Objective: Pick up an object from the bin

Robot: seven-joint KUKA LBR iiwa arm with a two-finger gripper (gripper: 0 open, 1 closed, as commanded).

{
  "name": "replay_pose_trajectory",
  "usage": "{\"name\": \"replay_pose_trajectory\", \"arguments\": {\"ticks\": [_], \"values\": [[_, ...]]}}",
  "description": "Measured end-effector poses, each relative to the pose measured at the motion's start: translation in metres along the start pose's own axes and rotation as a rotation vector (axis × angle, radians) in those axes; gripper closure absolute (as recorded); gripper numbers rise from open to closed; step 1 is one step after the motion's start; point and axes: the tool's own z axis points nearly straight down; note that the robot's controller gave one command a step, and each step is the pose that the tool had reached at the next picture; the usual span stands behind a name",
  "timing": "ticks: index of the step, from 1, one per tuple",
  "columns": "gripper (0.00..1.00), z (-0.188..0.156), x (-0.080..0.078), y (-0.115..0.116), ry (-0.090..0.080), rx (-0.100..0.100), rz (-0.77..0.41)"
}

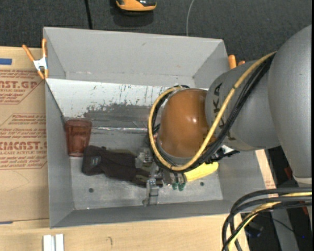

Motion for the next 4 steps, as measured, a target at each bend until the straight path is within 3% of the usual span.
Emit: {"name": "replay_pose_trajectory", "arguments": {"ticks": [1,2,3,4], "values": [[1.00,-0.004,-0.002,-0.001,-0.007,-0.001,0.002],[1.00,-0.004,-0.002,-0.001,-0.007,-0.001,0.002],[1.00,-0.035,-0.008,0.002,-0.006,-0.001,-0.002],[0.00,-0.047,-0.004,-0.002,-0.008,-0.001,0.012]]}}
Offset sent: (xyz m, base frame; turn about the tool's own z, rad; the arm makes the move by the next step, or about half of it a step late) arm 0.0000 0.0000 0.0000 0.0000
